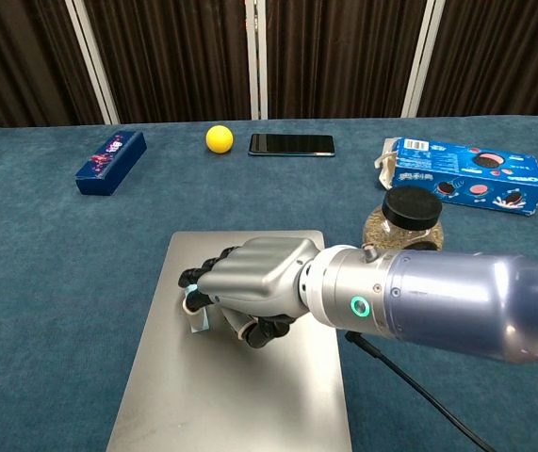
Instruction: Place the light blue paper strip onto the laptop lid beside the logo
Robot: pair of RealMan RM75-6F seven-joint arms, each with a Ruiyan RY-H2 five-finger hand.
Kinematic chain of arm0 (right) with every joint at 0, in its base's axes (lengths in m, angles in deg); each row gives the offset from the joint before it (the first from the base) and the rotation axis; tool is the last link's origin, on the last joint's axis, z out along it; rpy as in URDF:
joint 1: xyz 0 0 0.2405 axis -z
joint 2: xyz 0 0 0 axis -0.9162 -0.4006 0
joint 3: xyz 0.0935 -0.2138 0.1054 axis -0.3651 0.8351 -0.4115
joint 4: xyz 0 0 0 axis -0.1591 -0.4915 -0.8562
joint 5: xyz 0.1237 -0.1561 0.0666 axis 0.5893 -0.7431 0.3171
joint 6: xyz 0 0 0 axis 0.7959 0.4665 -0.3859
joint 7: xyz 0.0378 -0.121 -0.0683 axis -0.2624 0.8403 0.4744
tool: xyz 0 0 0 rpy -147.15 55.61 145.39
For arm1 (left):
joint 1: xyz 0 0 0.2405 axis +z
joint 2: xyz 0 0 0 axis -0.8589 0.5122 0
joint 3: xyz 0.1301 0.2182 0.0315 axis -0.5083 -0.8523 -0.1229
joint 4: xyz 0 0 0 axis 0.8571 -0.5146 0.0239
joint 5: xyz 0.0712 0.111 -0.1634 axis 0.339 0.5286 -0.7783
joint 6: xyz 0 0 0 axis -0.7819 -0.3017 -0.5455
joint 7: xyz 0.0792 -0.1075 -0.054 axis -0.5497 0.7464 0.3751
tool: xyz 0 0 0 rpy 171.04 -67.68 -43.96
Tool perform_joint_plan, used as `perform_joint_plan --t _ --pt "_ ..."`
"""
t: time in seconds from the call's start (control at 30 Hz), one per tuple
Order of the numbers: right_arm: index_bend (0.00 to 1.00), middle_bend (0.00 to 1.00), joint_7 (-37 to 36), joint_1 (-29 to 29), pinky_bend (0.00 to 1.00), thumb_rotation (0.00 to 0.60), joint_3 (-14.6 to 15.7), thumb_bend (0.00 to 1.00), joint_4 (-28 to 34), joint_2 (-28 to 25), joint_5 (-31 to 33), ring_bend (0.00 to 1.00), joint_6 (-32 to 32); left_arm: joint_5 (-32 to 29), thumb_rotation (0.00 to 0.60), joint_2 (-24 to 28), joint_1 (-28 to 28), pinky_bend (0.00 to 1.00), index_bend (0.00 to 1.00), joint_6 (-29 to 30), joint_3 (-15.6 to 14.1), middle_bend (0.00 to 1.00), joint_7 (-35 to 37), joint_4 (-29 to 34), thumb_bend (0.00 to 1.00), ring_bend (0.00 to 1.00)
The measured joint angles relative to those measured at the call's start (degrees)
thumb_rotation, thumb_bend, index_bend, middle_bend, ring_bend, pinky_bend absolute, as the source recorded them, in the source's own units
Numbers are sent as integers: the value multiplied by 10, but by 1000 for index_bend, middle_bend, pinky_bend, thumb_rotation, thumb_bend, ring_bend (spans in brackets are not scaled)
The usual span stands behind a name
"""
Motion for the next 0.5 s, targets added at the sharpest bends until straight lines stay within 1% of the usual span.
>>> perform_joint_plan --t 0.27,0.5 --pt "295 0 -3 -3 0 600 2 1000 0 -2 -3 0 7 1 600 1 1 0 0 0 1 0 0 1 0 0" --pt "297 0 -12 -5 0 600 -6 1000 5 -2 -16 0 17 2 600 2 2 0 0 -1 2 0 2 3 0 0"
